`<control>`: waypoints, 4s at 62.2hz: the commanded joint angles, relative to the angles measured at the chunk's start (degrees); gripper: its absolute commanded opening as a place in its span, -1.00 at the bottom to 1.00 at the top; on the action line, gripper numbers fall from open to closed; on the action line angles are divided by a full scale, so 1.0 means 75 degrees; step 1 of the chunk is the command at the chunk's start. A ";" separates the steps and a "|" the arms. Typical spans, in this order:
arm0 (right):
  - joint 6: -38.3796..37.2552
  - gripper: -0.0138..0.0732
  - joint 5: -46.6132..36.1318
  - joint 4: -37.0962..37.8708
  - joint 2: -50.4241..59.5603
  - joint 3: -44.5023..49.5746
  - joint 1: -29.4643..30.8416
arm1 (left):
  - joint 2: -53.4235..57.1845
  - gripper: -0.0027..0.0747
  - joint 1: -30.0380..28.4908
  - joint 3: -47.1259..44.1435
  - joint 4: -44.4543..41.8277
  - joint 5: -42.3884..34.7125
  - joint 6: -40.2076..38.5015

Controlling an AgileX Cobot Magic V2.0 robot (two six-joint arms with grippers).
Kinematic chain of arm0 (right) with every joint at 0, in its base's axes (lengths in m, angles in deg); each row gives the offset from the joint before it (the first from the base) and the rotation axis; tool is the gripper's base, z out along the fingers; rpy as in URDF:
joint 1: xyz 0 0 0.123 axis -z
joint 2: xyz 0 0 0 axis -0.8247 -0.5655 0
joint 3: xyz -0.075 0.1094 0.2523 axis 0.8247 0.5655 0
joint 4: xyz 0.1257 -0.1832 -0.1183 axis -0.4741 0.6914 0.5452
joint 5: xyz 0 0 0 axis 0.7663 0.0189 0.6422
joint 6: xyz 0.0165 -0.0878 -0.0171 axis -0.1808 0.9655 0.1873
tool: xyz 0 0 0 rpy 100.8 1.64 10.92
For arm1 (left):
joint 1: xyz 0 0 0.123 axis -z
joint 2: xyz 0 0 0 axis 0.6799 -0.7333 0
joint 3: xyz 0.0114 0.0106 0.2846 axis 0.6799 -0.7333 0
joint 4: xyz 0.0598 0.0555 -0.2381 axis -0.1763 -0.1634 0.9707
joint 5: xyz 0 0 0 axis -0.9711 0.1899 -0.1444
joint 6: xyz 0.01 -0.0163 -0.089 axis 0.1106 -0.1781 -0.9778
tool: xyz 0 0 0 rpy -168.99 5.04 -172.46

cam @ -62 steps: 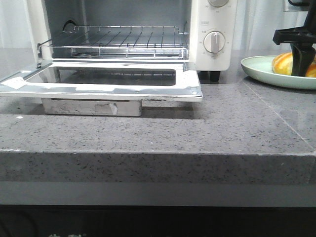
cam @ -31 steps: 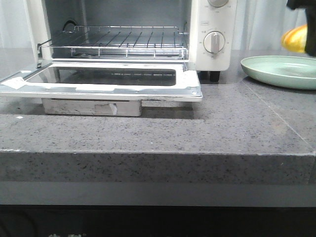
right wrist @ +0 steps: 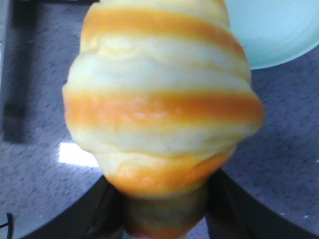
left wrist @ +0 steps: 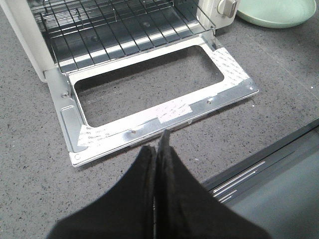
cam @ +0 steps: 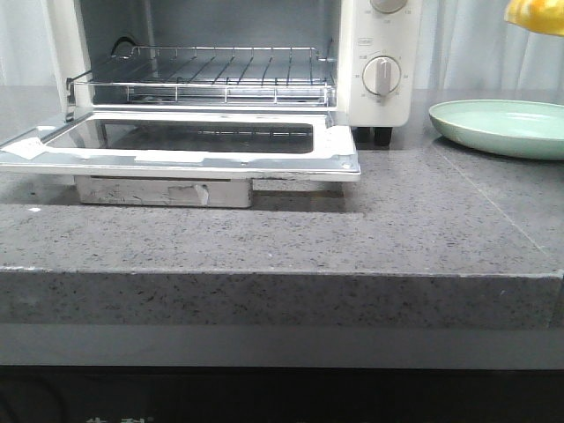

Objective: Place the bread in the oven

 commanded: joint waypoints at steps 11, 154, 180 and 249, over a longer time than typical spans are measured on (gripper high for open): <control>0.0016 -0.46 -0.0495 -0.0628 0.0924 0.0394 -0.1416 | 0.0029 -0.98 0.0012 0.0197 0.0000 -0.0574 -0.0029; -0.2424 0.65 0.0935 0.4092 -0.5688 -0.7534 -0.4710 | 0.0029 -0.98 0.0012 0.0197 0.0000 -0.0735 -0.0029; -0.2529 0.65 -0.0122 0.4319 -0.3199 -0.4225 -0.4891 | 0.0029 -0.98 0.0012 0.0197 0.0000 -0.0804 -0.0029; -0.1967 0.34 -0.2074 0.3252 0.4403 0.2553 -0.2595 | 0.0029 -0.98 0.0012 0.0197 0.0000 -0.0933 -0.0029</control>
